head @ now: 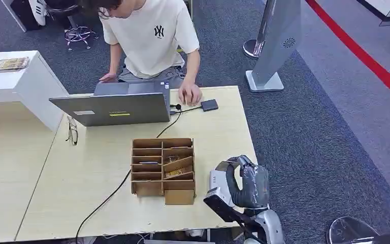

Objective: Pass the card to the sensor for recognition and then transmit it.

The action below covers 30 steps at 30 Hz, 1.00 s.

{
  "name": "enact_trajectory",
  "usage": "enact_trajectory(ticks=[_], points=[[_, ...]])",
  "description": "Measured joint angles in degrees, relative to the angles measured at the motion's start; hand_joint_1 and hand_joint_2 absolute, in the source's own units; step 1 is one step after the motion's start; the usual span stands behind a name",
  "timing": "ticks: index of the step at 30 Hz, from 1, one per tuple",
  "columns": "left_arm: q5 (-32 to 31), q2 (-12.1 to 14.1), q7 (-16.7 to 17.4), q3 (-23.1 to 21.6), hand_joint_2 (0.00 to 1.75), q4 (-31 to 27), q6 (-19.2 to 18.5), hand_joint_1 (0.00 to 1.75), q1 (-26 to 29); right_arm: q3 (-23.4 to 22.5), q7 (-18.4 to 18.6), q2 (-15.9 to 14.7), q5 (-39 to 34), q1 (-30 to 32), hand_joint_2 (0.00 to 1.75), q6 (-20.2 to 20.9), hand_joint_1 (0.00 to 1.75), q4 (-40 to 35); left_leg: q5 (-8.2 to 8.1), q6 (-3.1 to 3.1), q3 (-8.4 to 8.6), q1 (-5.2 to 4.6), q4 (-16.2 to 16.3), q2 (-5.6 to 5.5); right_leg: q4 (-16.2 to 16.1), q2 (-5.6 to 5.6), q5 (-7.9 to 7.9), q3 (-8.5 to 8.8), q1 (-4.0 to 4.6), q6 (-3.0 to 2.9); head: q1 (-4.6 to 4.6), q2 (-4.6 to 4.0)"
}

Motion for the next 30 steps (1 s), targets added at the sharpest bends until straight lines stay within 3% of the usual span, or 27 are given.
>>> enact_trajectory(ticks=[6, 14, 30], points=[[-0.5, -0.3, -0.3, 0.1, 0.0, -0.1, 1.0, 0.0, 0.0, -1.8, -7.0, 2.7, -1.3, 2.3, 1.75, -0.7, 1.75, -5.9, -0.04, -0.06, 0.0, 0.01, 0.0, 0.0, 0.0, 0.0, -0.04, -0.02, 0.01, -0.05, -0.02, 0.0], [-1.6, -0.1, -0.7, 0.3, 0.0, -0.1, 2.1, 0.0, 0.0, -3.9, -11.9, 5.0, -2.5, 3.1, 1.75, -0.7, 1.75, -8.1, -0.04, -0.06, 0.0, 0.01, 0.0, 0.0, 0.0, 0.0, -0.04, -0.01, 0.01, -0.05, -0.02, 0.0], [-4.9, 3.2, -1.0, 0.3, 0.0, 2.4, 2.8, 0.0, -0.1, -1.7, -9.9, 5.2, 2.3, -6.5, 1.75, -0.7, 1.75, -4.1, -0.02, -0.05, -0.01, 0.02, 0.0, 0.01, 0.0, 0.01, -0.03, 0.0, 0.01, -0.06, 0.0, 0.0]])
